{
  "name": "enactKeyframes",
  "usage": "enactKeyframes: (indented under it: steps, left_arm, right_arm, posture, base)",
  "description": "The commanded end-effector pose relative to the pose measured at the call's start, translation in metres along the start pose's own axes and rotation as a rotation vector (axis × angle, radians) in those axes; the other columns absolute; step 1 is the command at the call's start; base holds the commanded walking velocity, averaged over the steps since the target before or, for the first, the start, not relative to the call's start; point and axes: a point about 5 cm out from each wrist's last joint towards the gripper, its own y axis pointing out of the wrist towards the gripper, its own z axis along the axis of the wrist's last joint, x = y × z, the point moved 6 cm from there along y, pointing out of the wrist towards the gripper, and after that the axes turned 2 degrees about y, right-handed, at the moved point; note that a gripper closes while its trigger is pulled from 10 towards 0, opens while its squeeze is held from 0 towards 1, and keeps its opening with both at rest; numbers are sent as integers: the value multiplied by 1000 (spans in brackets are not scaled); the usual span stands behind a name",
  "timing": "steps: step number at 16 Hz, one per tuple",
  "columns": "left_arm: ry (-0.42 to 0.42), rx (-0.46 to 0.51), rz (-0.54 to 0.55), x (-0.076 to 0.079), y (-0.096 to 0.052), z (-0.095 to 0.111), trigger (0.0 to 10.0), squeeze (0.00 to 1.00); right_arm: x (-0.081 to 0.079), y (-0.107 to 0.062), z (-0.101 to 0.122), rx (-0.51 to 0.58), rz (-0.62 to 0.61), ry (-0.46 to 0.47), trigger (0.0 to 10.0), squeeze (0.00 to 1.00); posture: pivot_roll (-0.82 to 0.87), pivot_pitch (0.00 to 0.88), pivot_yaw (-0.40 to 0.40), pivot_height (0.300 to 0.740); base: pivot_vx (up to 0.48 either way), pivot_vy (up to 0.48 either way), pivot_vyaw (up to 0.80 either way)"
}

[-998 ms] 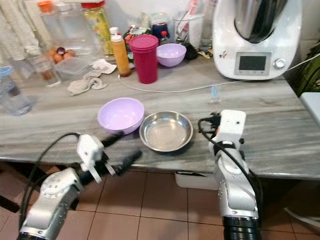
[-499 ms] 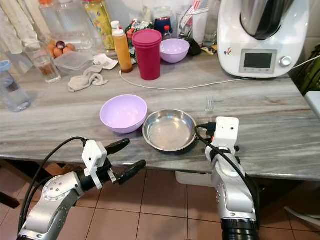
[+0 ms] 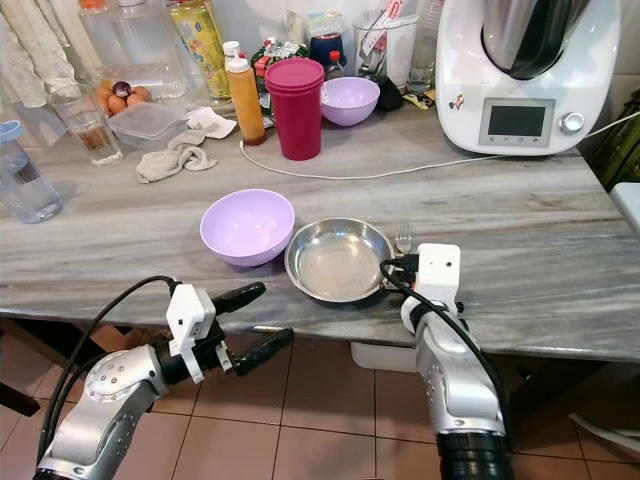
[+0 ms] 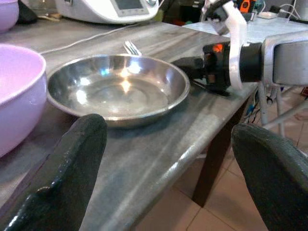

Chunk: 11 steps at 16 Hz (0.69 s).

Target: Setting the table

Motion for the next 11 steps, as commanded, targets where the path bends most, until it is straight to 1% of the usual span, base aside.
enactKeyframes:
  steps: [1, 3, 4, 5, 6, 11]
  left_arm:
    - [10, -14, -7, -3, -4, -3, 10000, 0]
    - [5, -17, -12, -2, -4, -7, 10000, 0]
    - [3, -20, -15, -2, -3, -9, 10000, 0]
    - [3, -20, -15, -2, -3, -10, 10000, 0]
    - [4, -17, -17, -1, -2, -10, 10000, 0]
    - [5, -13, -15, -1, 0, -11, 10000, 0]
  right_arm:
    - [-1, 2, -3, -22, 10, 6, 10000, 0]
    - [0, 2, -6, -34, 11, 10, 10000, 0]
    - [0, 2, -8, -44, 13, 25, 10000, 565]
    - [0, 2, -9, -45, 13, 25, 10000, 859]
    - [0, 2, -10, -50, 12, 29, 10000, 1000]
    - [2, 1, -9, -44, 6, 31, 10000, 1000]
  posture:
    - [-267, 91, 70, 740]
    - [-269, 90, 72, 740]
    - [-272, 89, 73, 740]
    - [-273, 88, 74, 740]
    - [-273, 87, 73, 740]
    - [-270, 84, 72, 740]
  base:
    - [0, 0, 0]
    - [0, 0, 0]
    - [0, 0, 0]
    - [0, 0, 0]
    - [0, 0, 0]
    - [0, 0, 0]
